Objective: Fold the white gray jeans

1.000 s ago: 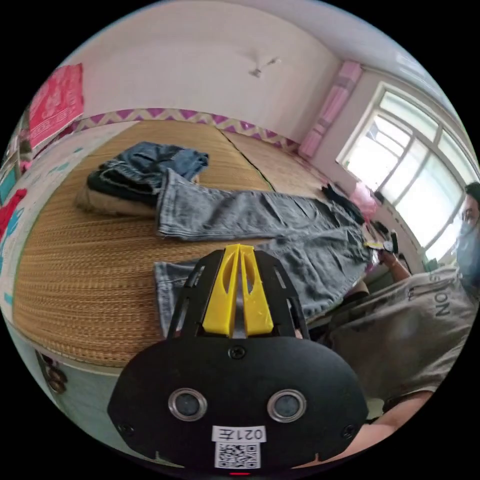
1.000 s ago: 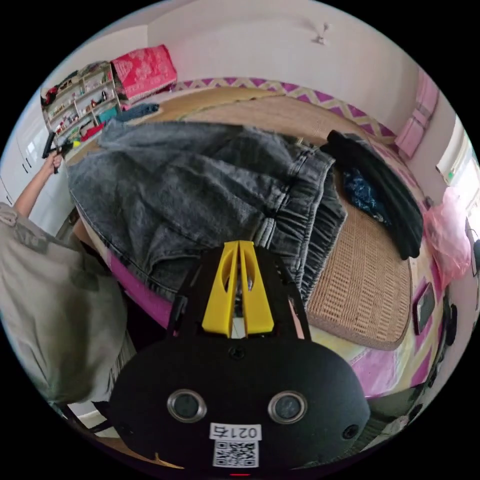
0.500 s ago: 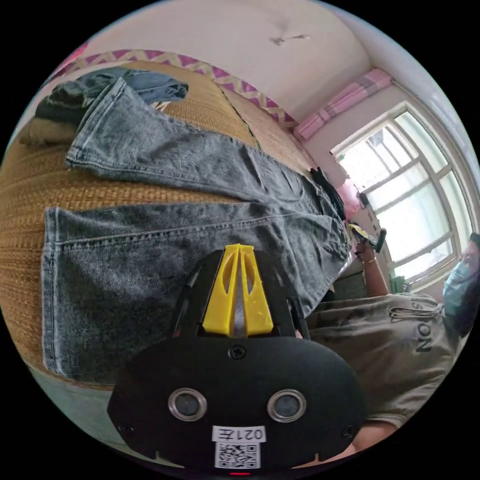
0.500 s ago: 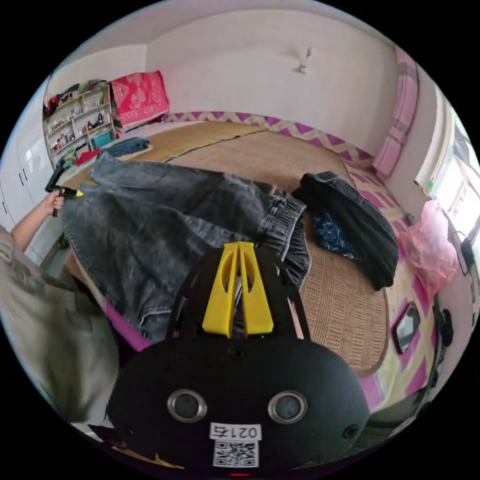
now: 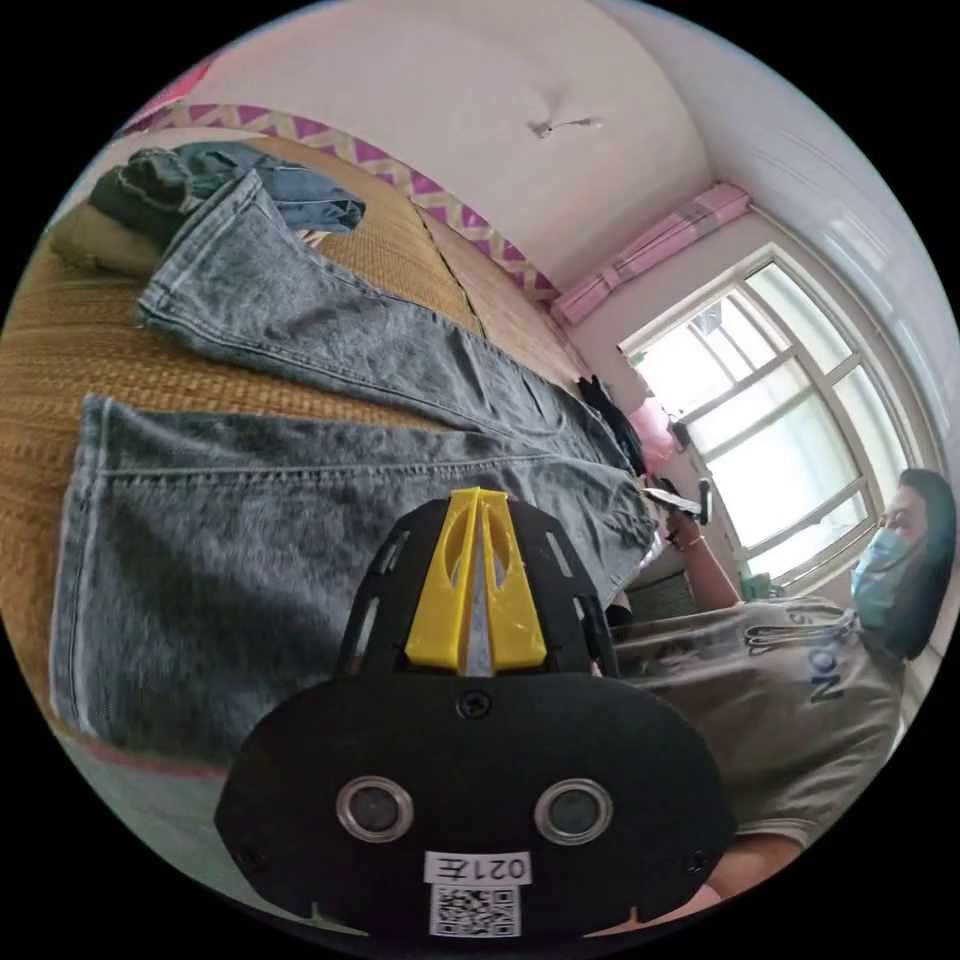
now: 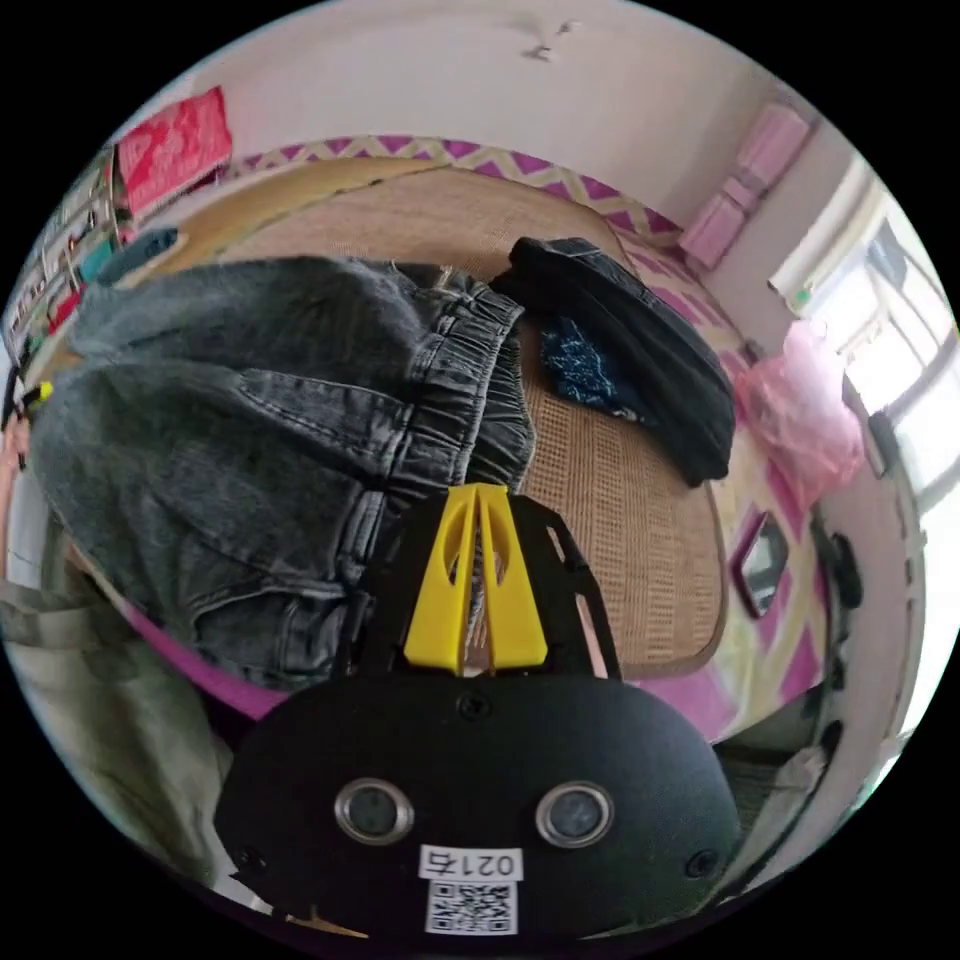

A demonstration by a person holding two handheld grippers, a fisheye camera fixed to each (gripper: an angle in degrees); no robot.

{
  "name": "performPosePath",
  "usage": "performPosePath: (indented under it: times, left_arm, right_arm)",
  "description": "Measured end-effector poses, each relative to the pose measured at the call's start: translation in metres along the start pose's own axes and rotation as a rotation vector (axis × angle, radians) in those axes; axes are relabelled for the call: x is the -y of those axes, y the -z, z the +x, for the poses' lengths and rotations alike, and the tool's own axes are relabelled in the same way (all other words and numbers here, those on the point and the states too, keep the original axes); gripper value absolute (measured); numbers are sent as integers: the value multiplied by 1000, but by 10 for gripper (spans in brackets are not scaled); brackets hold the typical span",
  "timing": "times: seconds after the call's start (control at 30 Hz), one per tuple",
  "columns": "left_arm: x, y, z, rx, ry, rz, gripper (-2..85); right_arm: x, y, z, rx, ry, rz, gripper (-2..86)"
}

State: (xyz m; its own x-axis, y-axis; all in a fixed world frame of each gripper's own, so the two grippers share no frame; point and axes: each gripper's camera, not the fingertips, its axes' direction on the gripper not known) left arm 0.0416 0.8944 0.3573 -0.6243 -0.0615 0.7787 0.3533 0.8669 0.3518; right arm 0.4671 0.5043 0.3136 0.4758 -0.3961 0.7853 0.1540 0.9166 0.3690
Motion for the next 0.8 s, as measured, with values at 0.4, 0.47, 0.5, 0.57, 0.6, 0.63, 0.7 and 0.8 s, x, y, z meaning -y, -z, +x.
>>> performPosePath:
  times: [0.4,0.47,0.5,0.57,0.6,0.63,0.7,0.8]
  left_arm:
    - [-100,125,60,132,289,283,59]
    - [-105,140,60,76,365,327,79]
    - [-105,143,60,58,377,337,80]
    - [-98,156,63,28,407,346,82]
    - [-96,159,65,28,409,350,82]
    - [-89,165,69,31,416,351,81]
    - [-77,175,76,16,438,364,80]
    - [-55,197,92,2,482,398,82]
  right_arm:
    - [-251,10,108,552,-780,148,107]
    - [-262,1,110,584,-811,130,107]
    - [-269,-4,110,592,-826,128,106]
    - [-273,-15,107,631,-827,114,102]
    - [-273,-21,104,669,-821,117,98]
    - [-272,-23,103,689,-819,119,96]
    - [-267,-30,96,738,-818,123,89]
    - [-264,-26,90,738,-820,125,75]
